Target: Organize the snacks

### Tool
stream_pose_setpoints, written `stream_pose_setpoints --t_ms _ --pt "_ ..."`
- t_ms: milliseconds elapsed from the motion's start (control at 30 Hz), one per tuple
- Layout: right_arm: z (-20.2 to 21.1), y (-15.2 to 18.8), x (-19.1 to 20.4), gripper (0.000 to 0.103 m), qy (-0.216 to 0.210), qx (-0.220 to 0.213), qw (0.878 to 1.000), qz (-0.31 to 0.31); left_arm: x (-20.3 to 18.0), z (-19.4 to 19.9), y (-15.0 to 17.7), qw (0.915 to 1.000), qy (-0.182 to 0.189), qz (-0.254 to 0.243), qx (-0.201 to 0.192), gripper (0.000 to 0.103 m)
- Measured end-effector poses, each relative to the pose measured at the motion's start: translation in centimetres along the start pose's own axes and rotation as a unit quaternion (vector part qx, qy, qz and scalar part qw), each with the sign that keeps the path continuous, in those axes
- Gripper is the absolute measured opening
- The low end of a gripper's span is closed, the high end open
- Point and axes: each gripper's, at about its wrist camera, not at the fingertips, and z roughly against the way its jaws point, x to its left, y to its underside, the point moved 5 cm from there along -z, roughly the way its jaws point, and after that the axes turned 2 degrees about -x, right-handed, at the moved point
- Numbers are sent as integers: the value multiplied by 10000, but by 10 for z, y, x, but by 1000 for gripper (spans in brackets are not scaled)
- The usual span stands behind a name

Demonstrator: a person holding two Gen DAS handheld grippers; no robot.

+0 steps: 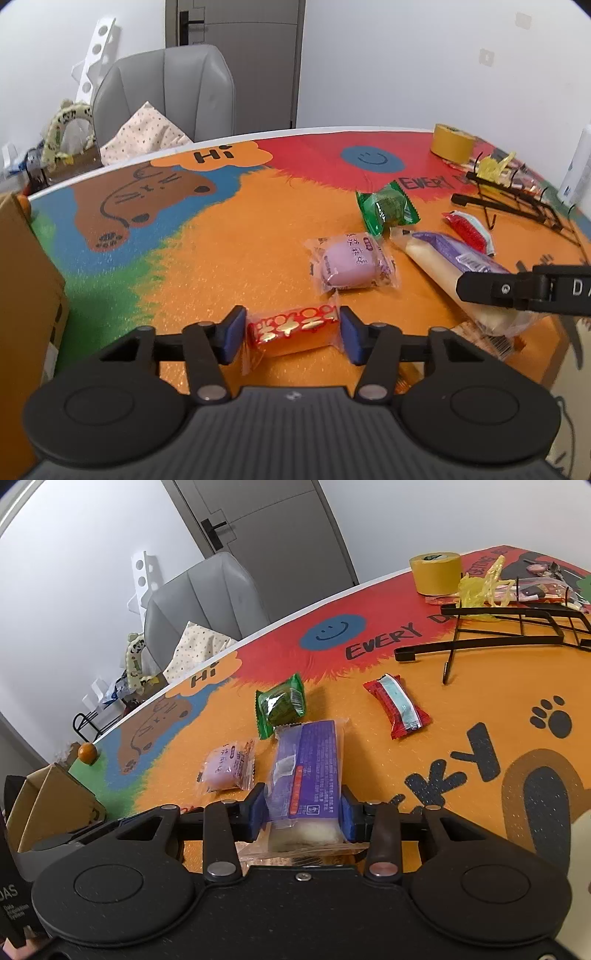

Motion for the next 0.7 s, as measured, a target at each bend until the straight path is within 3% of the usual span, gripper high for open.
stream_pose_setpoints --t_ms 700 --pt "53 9 33 37 -310 -424 9986 66 14 82 -3 9982 33 116 -579 50"
